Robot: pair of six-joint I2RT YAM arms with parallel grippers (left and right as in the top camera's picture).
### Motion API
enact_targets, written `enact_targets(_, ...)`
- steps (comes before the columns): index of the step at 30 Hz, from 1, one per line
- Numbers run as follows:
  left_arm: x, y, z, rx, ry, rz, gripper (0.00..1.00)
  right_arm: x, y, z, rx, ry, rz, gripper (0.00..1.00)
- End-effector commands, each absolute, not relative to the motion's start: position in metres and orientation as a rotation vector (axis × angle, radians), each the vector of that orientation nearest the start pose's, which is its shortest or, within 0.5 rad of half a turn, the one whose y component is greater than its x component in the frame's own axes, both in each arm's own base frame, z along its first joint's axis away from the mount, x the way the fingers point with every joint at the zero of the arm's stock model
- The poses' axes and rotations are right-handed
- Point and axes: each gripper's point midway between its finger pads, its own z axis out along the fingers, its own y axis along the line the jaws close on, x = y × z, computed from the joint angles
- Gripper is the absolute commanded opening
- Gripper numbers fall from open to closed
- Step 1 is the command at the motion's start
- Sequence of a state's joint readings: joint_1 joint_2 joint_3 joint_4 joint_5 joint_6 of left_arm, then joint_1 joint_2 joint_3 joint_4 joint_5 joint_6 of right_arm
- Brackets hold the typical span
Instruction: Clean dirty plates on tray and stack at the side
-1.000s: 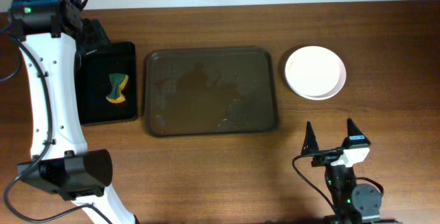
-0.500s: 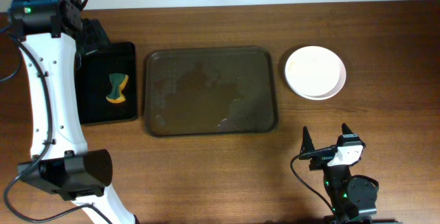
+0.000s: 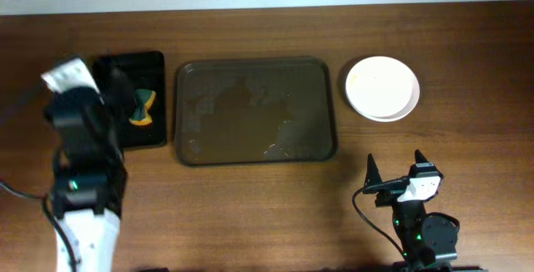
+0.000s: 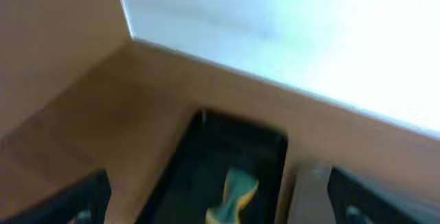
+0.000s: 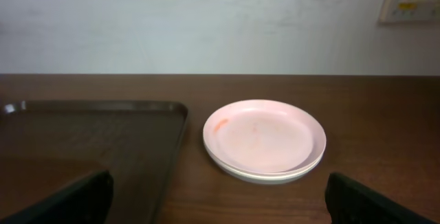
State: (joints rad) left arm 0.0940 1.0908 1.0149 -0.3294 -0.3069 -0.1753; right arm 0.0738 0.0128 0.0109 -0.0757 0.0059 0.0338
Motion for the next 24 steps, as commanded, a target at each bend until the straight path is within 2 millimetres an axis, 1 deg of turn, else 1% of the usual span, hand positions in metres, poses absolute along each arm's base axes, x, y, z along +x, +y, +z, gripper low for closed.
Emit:
enact_targets(1, 0.328, 0.03, 0.253, 0.145, 1.809, 0.241, 0.99, 0.245, 0.018, 0.155, -0.025, 1.655, 0.084, 0.98)
enact_targets(2, 0.319, 0.025, 0.244, 0.198, 1.773, 0.254, 0.99, 0.245, 0.018, 0.154, -0.025, 1.655, 0.084, 0.98)
enact_targets(4, 0.289, 0.022, 0.208, 0.206, 1.7, 0.274, 0.99, 0.245, 0.018, 0.155, -0.025, 1.655, 0.084, 0.98)
enact_targets(6, 0.269, 0.02, 0.176, 0.204, 1.677, 0.278, 0.99, 0.245, 0.018, 0.155, -0.025, 1.655, 0.084, 0.99)
enact_targets(7, 0.263, 0.02, 0.17, 0.204, 1.656, 0.282, 0.99, 0.245, 0.018, 0.154, -0.025, 1.655, 0.084, 0.98)
enact_targets(8, 0.259, 0.015, 0.165, 0.257, 1.636, 0.297, 0.99, 0.245, 0.018, 0.155, -0.025, 1.655, 0.084, 0.98)
enact_targets(9, 0.255, 0.008, 0.156, 0.349, 1.635, 0.32, 0.99, 0.245, 0.018, 0.155, -0.025, 1.655, 0.084, 0.99)
enact_targets(10, 0.249, 0.008, 0.144, 0.364, 1.678, 0.325, 0.99, 0.245, 0.018, 0.154, -0.025, 1.655, 0.084, 0.98)
enact_targets(11, 0.248, 0.01, 0.145, 0.354, 1.673, 0.335, 0.99, 0.245, 0.018, 0.154, -0.025, 1.655, 0.084, 0.98)
enact_targets(13, 0.246, 0.011, 0.159, 0.341, 1.617, 0.351, 0.99, 0.245, 0.018, 0.155, -0.025, 1.655, 0.084, 0.98)
enact_targets(24, 0.246, 0.009, 0.158, 0.349, 1.619, 0.344, 0.99, 0.245, 0.018, 0.154, -0.025, 1.655, 0.084, 0.98)
